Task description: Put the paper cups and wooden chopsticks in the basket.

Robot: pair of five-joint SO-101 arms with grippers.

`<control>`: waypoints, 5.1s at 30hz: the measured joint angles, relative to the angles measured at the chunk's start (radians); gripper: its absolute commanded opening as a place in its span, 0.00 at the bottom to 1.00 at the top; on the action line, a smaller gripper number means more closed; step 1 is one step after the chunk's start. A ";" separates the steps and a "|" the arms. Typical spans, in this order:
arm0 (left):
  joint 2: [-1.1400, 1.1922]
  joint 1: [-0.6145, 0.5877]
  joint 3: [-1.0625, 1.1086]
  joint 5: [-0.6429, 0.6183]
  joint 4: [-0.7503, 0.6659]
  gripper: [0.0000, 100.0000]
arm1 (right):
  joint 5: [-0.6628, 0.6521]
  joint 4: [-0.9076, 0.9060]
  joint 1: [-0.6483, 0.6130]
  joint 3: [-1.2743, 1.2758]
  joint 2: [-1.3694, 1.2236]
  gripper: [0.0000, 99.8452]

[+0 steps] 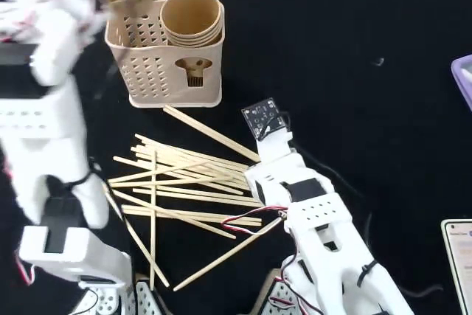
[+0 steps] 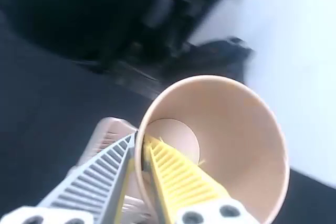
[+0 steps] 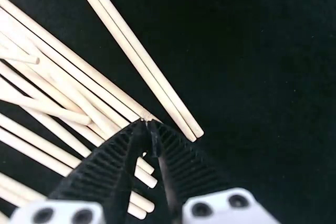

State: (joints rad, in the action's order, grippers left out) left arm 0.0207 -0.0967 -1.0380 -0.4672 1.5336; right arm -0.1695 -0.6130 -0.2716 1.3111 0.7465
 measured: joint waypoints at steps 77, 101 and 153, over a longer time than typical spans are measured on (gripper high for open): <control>0.002 0.124 0.350 0.153 -0.411 0.18 | 0.000 0.002 0.000 0.000 0.000 0.01; -0.305 -0.339 0.899 0.456 0.216 0.18 | 0.000 0.002 0.000 0.000 0.000 0.02; -0.517 -0.180 2.047 0.032 -0.764 0.06 | 0.000 0.002 0.000 0.000 0.000 0.02</control>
State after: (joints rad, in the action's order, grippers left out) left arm -0.4964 -0.2762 1.0088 -0.4350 0.7695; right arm -0.1695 -0.6114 -0.2716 1.3111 0.7465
